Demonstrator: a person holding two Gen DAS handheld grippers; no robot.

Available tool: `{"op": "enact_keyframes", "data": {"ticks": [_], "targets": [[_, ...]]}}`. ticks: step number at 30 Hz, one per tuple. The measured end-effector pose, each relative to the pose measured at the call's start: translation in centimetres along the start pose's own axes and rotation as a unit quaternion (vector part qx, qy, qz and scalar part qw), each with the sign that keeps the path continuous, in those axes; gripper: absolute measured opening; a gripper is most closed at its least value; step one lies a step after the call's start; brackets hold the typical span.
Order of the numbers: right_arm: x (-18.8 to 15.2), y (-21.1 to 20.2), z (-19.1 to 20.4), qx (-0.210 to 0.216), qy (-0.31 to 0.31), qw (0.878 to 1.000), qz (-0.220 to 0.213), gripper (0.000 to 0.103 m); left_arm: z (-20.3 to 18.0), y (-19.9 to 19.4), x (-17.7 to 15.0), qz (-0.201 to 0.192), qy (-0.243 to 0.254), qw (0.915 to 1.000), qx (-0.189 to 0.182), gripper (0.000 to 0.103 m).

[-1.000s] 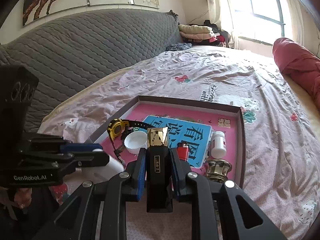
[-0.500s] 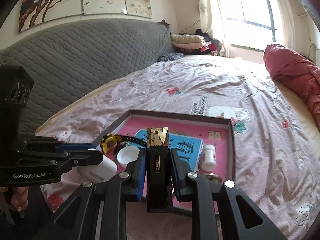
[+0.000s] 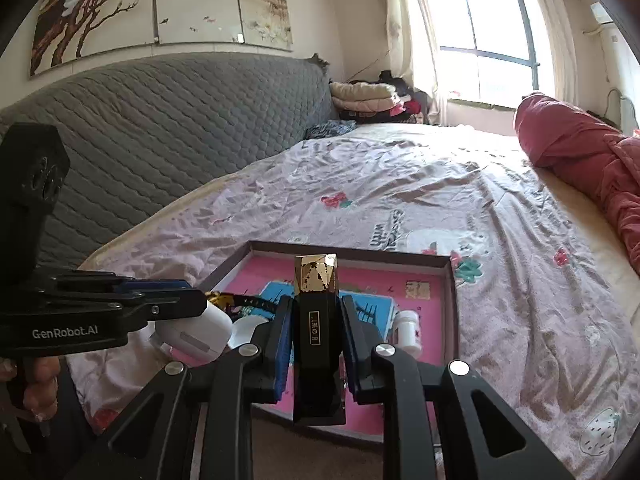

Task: Organize rigid objects
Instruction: 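Lift the earbud case toward the tray while the right tool carries the black case over it, then lower the earbud case into the tray while the right tool lowers the black case beside the lighter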

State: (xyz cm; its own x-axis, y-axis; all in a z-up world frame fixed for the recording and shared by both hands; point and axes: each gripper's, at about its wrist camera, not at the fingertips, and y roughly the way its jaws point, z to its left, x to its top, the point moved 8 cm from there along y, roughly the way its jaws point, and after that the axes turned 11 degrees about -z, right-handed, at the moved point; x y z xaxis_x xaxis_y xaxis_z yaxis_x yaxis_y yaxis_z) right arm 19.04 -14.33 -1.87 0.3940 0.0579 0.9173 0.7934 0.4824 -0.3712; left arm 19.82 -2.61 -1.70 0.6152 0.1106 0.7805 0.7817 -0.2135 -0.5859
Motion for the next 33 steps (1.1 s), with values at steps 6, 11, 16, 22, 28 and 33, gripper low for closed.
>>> {"op": "enact_keyframes", "data": {"ticks": [6,11,16,22,28,33], "targets": [[-0.3,0.6,-0.9,-0.022,0.012,1.0,0.007,0.023,0.8,1.7,-0.5,0.013,-0.005,0.9999,0.009,0.021],[-1.8,1.6,-1.8,-0.034,0.022,0.998,0.042,0.023,2.0,3.3,-1.7,0.029,-0.018,0.9993,0.014,0.021],[-3.6,2.8,-2.0,-0.047,0.017,0.996,0.08,0.023,2.8,4.3,-1.6,0.022,-0.017,0.9994,0.023,0.021],[-4.0,3.5,-1.5,-0.052,0.002,0.995,0.088,0.023,4.0,4.5,-1.2,0.017,-0.025,0.999,0.033,0.021],[-4.7,4.3,-1.4,-0.055,0.0,0.993,0.103,0.023,6.4,5.4,-1.5,0.028,-0.04,0.9973,0.056,0.021],[-5.0,4.8,-1.3,-0.058,-0.007,0.992,0.109,0.023,7.5,5.6,-1.8,0.029,-0.052,0.9964,0.061,0.021]]}}
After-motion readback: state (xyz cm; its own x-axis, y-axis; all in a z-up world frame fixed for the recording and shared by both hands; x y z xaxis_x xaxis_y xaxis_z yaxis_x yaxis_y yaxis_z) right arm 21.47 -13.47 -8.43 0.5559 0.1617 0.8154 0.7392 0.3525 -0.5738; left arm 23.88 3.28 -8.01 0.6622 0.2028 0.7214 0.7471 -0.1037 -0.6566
